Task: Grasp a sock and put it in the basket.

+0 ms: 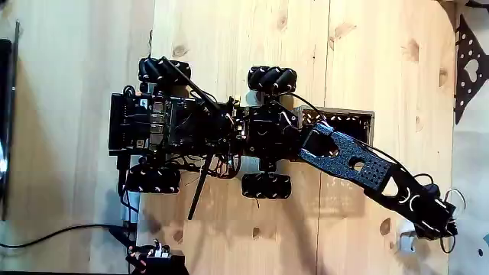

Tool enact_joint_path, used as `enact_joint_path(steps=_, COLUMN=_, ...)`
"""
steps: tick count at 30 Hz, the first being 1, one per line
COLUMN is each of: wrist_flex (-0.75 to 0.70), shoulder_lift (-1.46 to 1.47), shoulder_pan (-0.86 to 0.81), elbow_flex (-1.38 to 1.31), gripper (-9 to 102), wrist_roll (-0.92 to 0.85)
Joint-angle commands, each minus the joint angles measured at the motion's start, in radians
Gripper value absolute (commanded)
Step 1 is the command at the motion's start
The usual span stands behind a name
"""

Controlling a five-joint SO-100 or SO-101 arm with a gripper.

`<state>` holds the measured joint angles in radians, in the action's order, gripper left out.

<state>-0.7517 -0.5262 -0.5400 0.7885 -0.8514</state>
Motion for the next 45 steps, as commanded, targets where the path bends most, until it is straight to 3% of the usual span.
enact_joint_path(steps=1, wrist_flex=-0.043, shoulder_lift=-0.054, shoulder_pan=0.014, elbow_flex=-0.043, gripper=0, wrist_roll=-0.012)
enact_joint_path(steps=3, wrist_flex=-0.055, shoulder_lift=-0.049, shoulder_pan=0.015, elbow_flex=-0.043, gripper=2, wrist_roll=-0.041)
enact_joint_path(steps=7, wrist_flex=-0.051, shoulder_lift=-0.040, shoulder_pan=0.015, elbow_flex=-0.043, gripper=26, wrist_roll=-0.121)
enact_joint_path(steps=10, wrist_flex=-0.043, shoulder_lift=-0.025, shoulder_pan=0.018, elbow_flex=-0.043, gripper=28, wrist_roll=-0.112)
enact_joint_path(steps=15, wrist_flex=-0.002, shoulder_lift=0.020, shoulder_pan=0.021, elbow_flex=-0.043, gripper=56, wrist_roll=-0.120)
enact_joint_path(steps=35, wrist_flex=0.322, shoulder_lift=0.204, shoulder_pan=-0.017, elbow_flex=-0.043, gripper=55, wrist_roll=-0.129)
enact_joint_path(steps=45, wrist_flex=0.387, shoulder_lift=0.284, shoulder_pan=-0.038, elbow_flex=-0.044, gripper=55, wrist_roll=-0.195)
